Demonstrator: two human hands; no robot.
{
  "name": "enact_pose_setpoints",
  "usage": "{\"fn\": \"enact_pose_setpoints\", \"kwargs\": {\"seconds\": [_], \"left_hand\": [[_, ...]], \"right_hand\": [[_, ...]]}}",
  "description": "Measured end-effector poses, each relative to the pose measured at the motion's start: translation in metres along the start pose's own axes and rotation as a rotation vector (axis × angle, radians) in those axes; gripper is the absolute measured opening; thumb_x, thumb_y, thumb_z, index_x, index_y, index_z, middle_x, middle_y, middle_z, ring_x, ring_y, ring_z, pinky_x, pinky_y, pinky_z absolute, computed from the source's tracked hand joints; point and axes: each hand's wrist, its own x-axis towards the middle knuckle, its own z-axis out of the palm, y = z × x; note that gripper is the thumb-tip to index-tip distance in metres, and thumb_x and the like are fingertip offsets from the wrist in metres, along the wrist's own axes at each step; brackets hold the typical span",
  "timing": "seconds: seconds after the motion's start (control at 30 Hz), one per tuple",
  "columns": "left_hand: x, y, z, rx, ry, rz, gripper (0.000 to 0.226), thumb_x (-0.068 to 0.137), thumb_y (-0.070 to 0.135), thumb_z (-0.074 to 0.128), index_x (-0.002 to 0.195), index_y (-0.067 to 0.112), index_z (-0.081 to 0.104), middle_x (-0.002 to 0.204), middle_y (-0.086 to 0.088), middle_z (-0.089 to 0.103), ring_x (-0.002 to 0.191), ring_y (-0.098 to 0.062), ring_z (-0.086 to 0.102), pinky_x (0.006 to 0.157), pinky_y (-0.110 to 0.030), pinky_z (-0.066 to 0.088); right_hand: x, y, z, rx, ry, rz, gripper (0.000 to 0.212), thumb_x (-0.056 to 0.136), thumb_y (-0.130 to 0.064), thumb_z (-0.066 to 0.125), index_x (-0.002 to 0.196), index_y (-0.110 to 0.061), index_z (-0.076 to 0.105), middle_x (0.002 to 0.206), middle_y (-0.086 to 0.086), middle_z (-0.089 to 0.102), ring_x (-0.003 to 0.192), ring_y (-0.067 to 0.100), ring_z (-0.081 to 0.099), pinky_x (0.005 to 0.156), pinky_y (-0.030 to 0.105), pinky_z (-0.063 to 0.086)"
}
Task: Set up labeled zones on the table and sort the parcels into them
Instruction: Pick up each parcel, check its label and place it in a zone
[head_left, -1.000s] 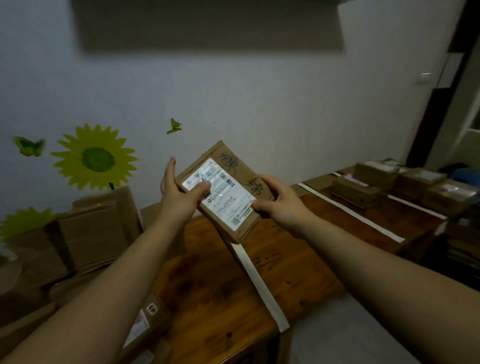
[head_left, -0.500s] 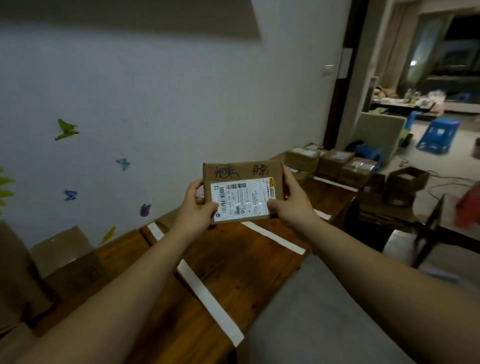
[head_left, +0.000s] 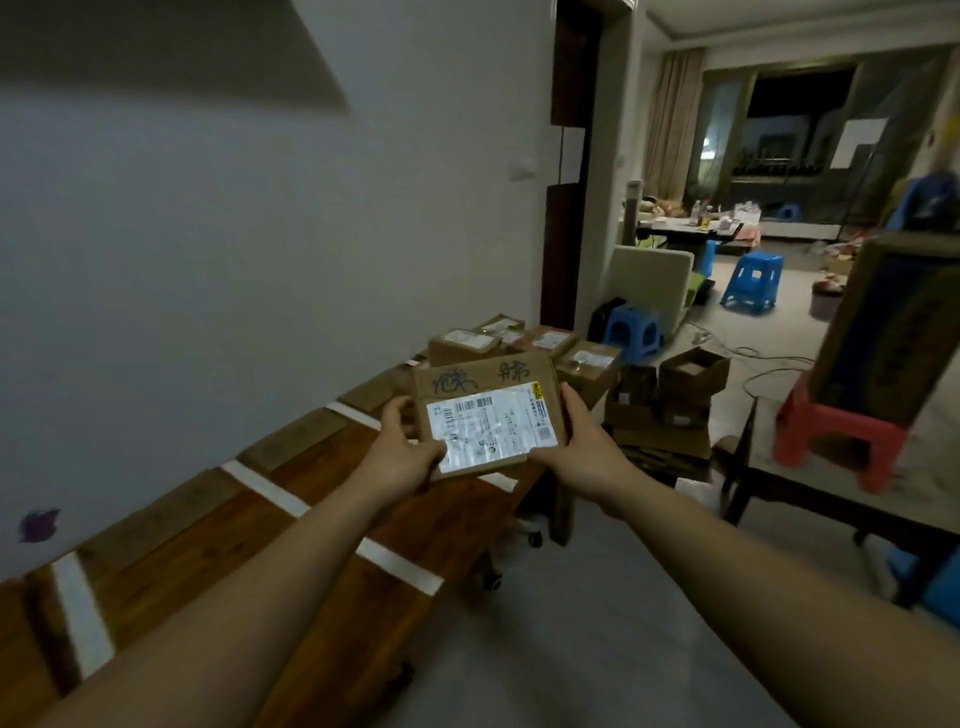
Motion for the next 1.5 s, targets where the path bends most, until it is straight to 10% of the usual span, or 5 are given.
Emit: {"fn": "enact_pose_setpoints", "kwargs": {"seconds": [0.2,0.63,1.0,1.23,1.5], "left_hand": [[0.057,0.022,0.091,0.023,-0.108,-0.042,0.075,0.09,0.012,0.06,0.145,0.032,0.014,0.116,-0.002,0.057,0.094,-0.018,0.061,0.071,-0.032,0.056],[0.254,0.034,0.219,0.092,-0.206,0.002,0.081,0.09,0.012,0.06,0.151,0.022,0.007,0.145,-0.005,0.042,0.128,-0.025,0.046,0.104,-0.04,0.042],[0.431,0.052,0.329,0.041,-0.246,-0.134,0.082,0.09,0.011,0.059,0.151,0.028,0.008,0.142,-0.005,0.046,0.122,-0.025,0.052,0.096,-0.044,0.05],[0.512,0.029,0.378,0.103,-0.118,-0.171,0.071,0.084,0.016,0.067,0.143,0.028,0.029,0.142,-0.001,0.045,0.129,-0.023,0.045,0.103,-0.045,0.045],[0.546,0.017,0.433,0.164,0.162,-0.368,0.065,0.092,0.022,0.058,0.148,0.019,0.025,0.148,-0.005,0.034,0.131,-0.023,0.041,0.106,-0.037,0.041]], "right_hand": [[0.036,0.047,-0.083,-0.091,0.139,0.064,0.077,0.079,-0.021,0.076,0.143,-0.03,0.035,0.14,0.001,0.043,0.126,0.022,0.046,0.102,0.047,0.046],[0.215,0.148,-0.184,-0.274,0.256,0.108,0.062,0.095,-0.024,0.058,0.15,-0.022,0.028,0.148,0.005,0.032,0.129,0.02,0.041,0.099,0.025,0.033],[0.385,0.205,-0.286,-0.385,0.123,0.234,0.053,0.095,-0.032,0.058,0.144,-0.028,0.039,0.145,0.003,0.035,0.128,0.021,0.043,0.107,0.04,0.042],[0.521,0.271,-0.314,-0.476,-0.107,0.154,0.025,0.096,-0.038,0.055,0.117,-0.026,0.057,0.119,-0.008,0.051,0.103,0.008,0.053,0.088,0.026,0.048],[0.627,0.327,-0.328,-0.59,-0.504,0.034,0.055,0.085,-0.063,0.047,0.132,-0.034,0.046,0.137,0.0,0.044,0.117,0.019,0.05,0.1,0.034,0.045]]}}
